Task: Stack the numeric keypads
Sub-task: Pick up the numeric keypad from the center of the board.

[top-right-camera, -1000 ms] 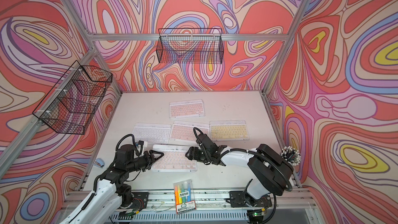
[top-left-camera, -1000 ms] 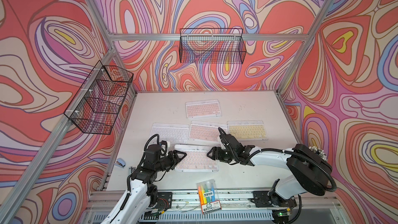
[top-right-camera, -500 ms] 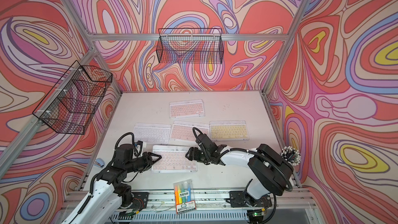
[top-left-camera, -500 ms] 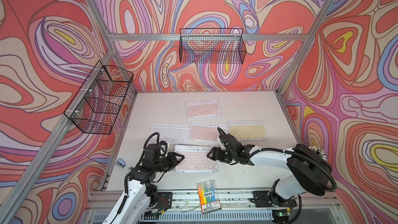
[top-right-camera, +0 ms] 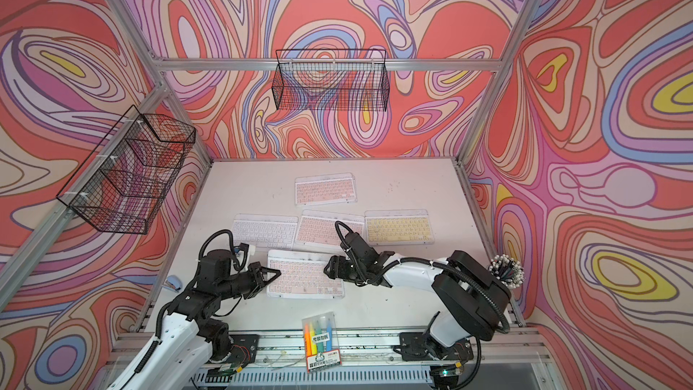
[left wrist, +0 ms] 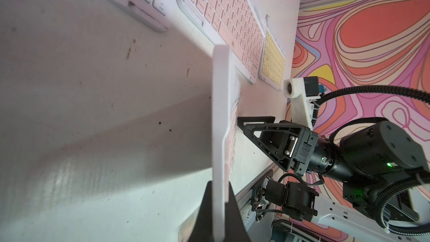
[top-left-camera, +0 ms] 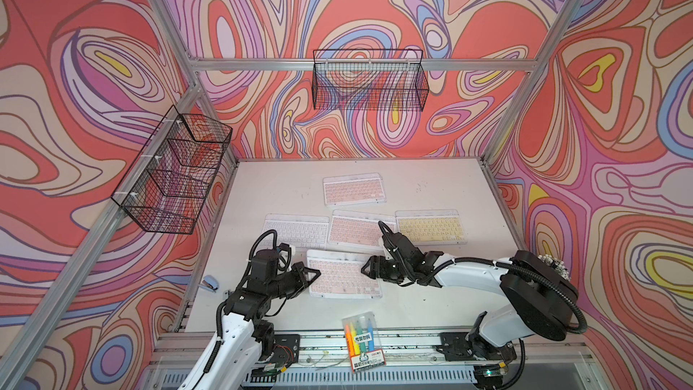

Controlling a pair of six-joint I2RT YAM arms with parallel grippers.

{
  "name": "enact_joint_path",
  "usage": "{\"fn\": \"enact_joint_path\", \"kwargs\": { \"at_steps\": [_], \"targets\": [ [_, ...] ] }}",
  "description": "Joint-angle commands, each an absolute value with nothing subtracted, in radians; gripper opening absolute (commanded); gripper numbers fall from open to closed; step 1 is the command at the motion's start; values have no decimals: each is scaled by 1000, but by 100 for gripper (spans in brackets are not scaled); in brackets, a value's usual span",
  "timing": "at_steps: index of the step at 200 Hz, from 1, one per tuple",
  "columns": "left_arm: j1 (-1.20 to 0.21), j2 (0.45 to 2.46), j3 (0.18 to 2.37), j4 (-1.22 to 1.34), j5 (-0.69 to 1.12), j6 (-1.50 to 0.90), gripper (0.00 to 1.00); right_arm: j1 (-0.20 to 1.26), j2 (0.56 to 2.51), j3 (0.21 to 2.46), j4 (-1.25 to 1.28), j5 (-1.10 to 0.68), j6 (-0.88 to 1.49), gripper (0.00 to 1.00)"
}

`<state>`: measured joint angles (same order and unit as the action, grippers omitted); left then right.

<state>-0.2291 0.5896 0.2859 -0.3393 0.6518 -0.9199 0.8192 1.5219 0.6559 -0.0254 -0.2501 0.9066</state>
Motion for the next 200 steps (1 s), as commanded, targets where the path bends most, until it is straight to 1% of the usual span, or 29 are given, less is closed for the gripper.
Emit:
{"fn": "enact_joint_path", "kwargs": {
  "at_steps": [1,37,67,108,142,172,192,200],
  "targets": [
    [-232,607,303,-323,643,-919,0,823,1489,683,-12,-251,909,76],
    [-232,613,339,-315,667,-931,0,824,1456,707,-24,-264,907,76],
    [-232,538,382,-347,630,-946,0,824,1389,741,-94,-249,873,75],
    [-232,479,415,-355,589,-979,0,823,1273,811,-259,-159,832,74],
    [-232,498,452,-322,611,-1009,0,815,1163,823,-346,-43,796,73],
    [-231,536,504,-303,623,-1014,0,775,1105,848,-386,-41,717,72],
    [-232,601,558,-270,647,-1018,0,737,1105,928,-464,-39,665,73],
    [-232,638,572,-220,662,-1020,0,714,1112,959,-490,-57,643,73]
  ]
}}
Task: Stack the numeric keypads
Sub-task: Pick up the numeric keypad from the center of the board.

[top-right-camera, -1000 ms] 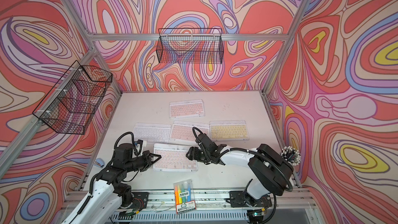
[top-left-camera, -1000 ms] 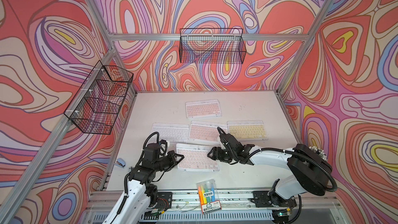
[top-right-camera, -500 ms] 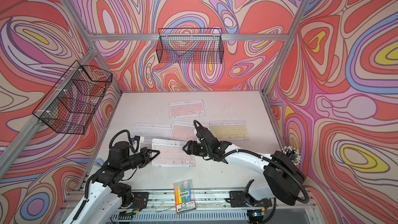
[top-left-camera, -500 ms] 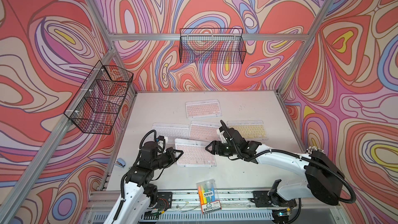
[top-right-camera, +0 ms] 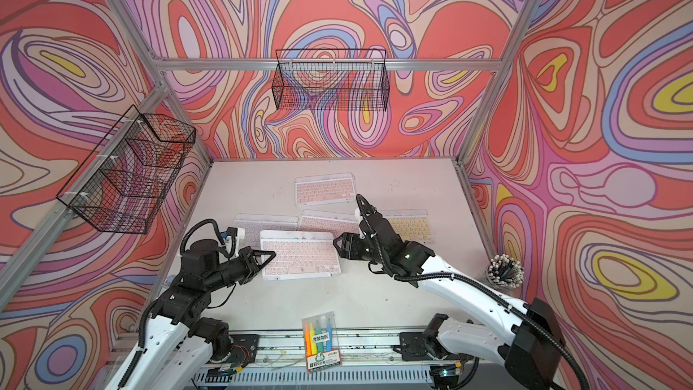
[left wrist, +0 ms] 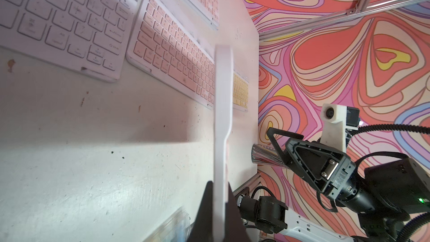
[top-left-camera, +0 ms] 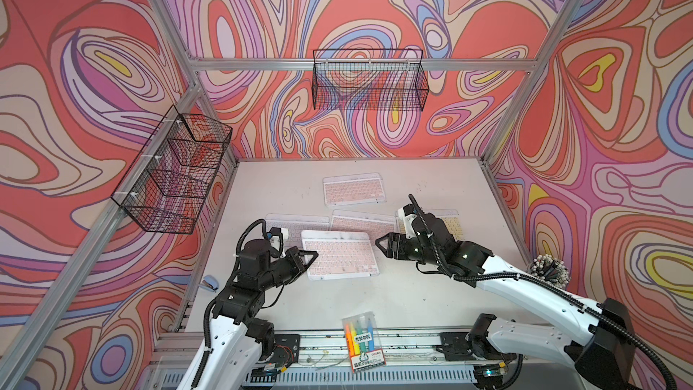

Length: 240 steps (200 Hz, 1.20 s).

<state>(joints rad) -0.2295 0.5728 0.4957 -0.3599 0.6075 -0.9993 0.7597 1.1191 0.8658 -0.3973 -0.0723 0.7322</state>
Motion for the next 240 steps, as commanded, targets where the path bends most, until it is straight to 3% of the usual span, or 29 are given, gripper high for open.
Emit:
{"fn": "enact_joint_path", "kwargs": {
  "at_steps": [1,59,112,181,240],
  "targets": [
    [-232,643,573,-216,665,-1020,0,710,1114,964,-492,-61,641,74],
    [-232,917,670,21,795,-1078,0,451,1216,1060,-477,-374,592,64],
    [-232,1029,703,116,836,-1117,0,287,1343,1045,-301,-671,609,56],
    [-192,1097,710,239,884,-1160,0,211,1482,1032,-141,-854,661,56],
    [-169,1157,657,467,919,-1284,0,206,1509,1034,-126,-871,672,56]
  ]
}}
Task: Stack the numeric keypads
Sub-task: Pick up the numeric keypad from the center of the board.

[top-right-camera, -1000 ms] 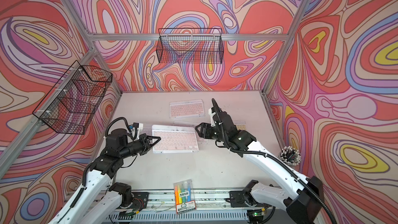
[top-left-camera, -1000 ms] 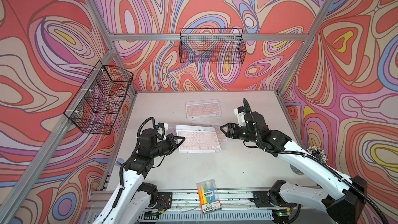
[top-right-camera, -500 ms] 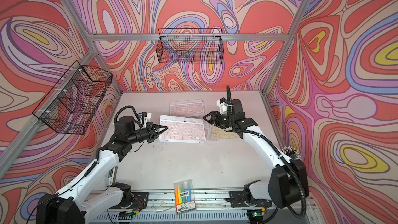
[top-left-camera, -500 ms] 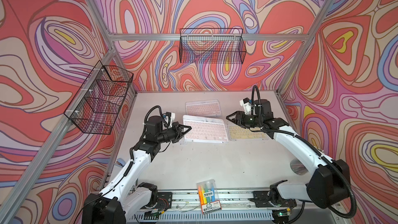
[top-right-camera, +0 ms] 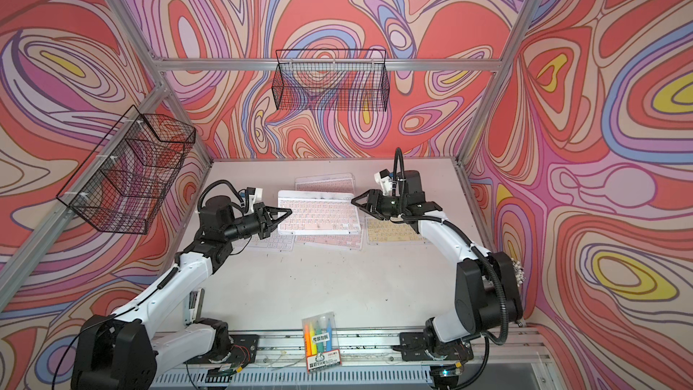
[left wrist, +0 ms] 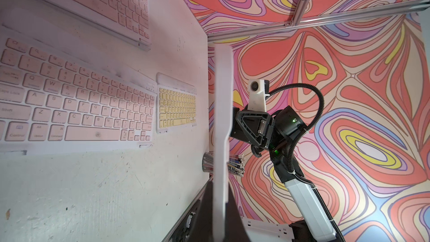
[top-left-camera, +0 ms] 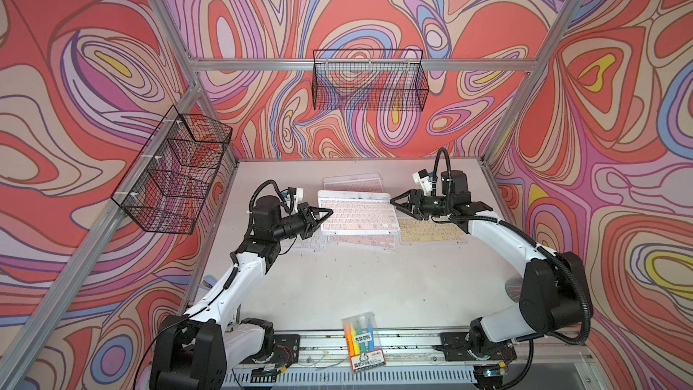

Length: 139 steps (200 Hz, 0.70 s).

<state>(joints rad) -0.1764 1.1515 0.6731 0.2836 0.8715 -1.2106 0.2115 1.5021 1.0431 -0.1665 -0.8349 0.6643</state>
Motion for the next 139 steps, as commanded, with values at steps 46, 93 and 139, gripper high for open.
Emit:
{"fn": "enact_joint_path", "kwargs": {
  "at_steps": [46,93,139],
  "targets": [
    [-165,1189,634,543,927,-1322,0,206,1540,996,52,-968,791,52],
    [-157,1206,617,585,921,-1335,0,207,1565,962,219,-1026,909,43],
    [-153,1254,608,635,924,-1351,0,206,1569,933,296,-1042,961,36]
  ]
}}
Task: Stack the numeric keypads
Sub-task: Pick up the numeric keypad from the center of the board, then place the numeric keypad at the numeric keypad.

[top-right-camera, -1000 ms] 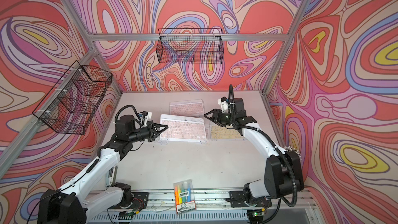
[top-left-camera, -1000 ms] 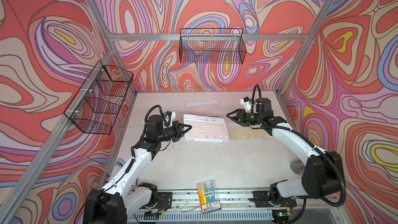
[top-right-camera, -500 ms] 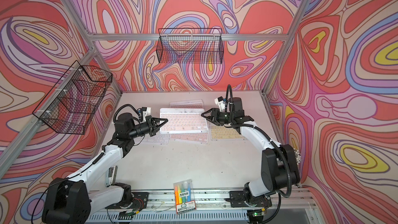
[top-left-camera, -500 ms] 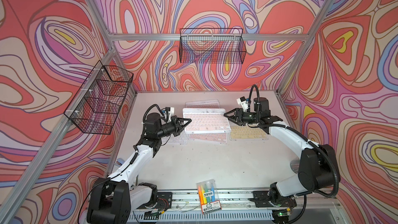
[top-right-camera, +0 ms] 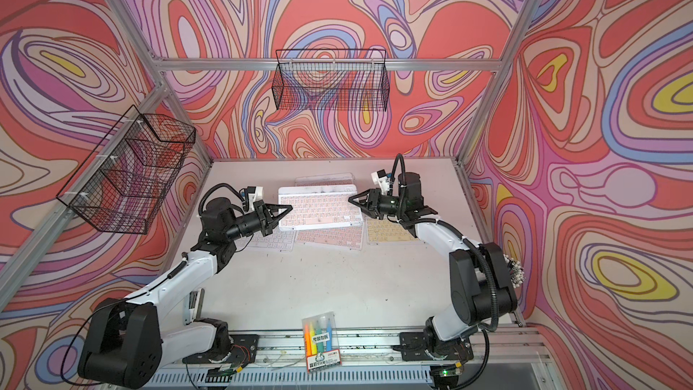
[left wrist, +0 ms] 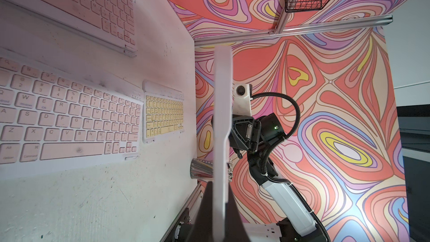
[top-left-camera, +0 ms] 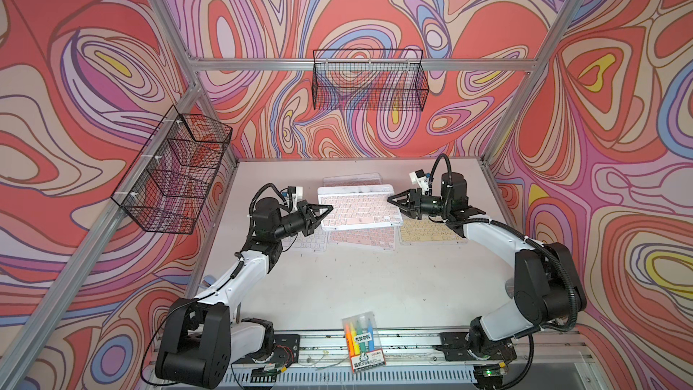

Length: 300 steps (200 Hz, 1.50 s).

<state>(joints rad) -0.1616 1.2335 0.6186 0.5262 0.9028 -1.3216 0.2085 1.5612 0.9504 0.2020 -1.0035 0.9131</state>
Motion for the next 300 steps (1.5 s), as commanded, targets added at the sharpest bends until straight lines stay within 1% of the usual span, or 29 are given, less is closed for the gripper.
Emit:
{"fn": "enact_joint_path", "kwargs": {
  "at_steps": [1,6,31,45,54,56,61,65,70,72,74,81,82,83,87,89,112,134,150,179,199,231,281,300],
  "targets": [
    [-153,1255,607,637,924,-1351,0,206,1570,934,295,-1042,961,35],
    [-152,1260,606,647,924,-1354,0,206,1569,933,298,-1044,963,34],
    [-146,1295,608,681,927,-1365,0,206,1586,939,316,-1048,979,18],
    [-144,1315,612,696,930,-1369,0,206,1598,940,348,-1052,1002,1],
    [-144,1328,618,695,938,-1370,1,206,1602,944,366,-1051,1017,0],
    [-143,1331,619,696,938,-1370,5,206,1604,944,370,-1052,1020,0],
    [-142,1338,621,697,940,-1370,18,206,1607,946,378,-1050,1027,0],
    [-141,1342,622,698,940,-1370,34,206,1609,948,383,-1050,1030,0],
    [-139,1345,622,700,940,-1370,51,206,1614,952,386,-1048,1032,0],
    [-138,1345,622,700,940,-1370,58,207,1615,953,387,-1048,1033,0],
    [-136,1346,623,699,940,-1369,62,206,1616,956,389,-1047,1035,0],
    [-134,1347,626,684,938,-1362,85,207,1623,965,391,-1042,1036,0],
    [-133,1347,627,681,939,-1358,85,206,1625,966,391,-1043,1036,0],
    [-132,1347,626,678,937,-1358,92,206,1625,967,391,-1042,1037,0],
    [-130,1344,628,664,936,-1349,98,206,1631,974,392,-1040,1037,0],
    [-128,1343,630,654,936,-1345,99,206,1633,977,391,-1040,1037,0],
    [-115,1304,657,473,911,-1234,100,206,1678,1028,377,-1031,1030,0],
    [-112,1239,724,173,855,-1051,100,206,1737,1117,299,-1019,979,0],
    [-111,1194,778,-38,779,-912,100,206,1798,1198,229,-1010,937,0],
    [-112,1145,836,-238,686,-740,99,206,1917,1367,128,-1003,890,0],
    [-112,1143,859,-313,664,-686,99,206,2013,1509,40,-993,848,0],
    [-112,1135,859,-330,652,-669,99,206,2170,1737,-150,-951,752,0],
    [-110,1131,862,-349,646,-655,98,202,2373,1968,-180,-984,764,0],
    [-110,1131,858,-341,649,-660,98,194,2417,1991,-88,-1008,839,0]
  ]
}}
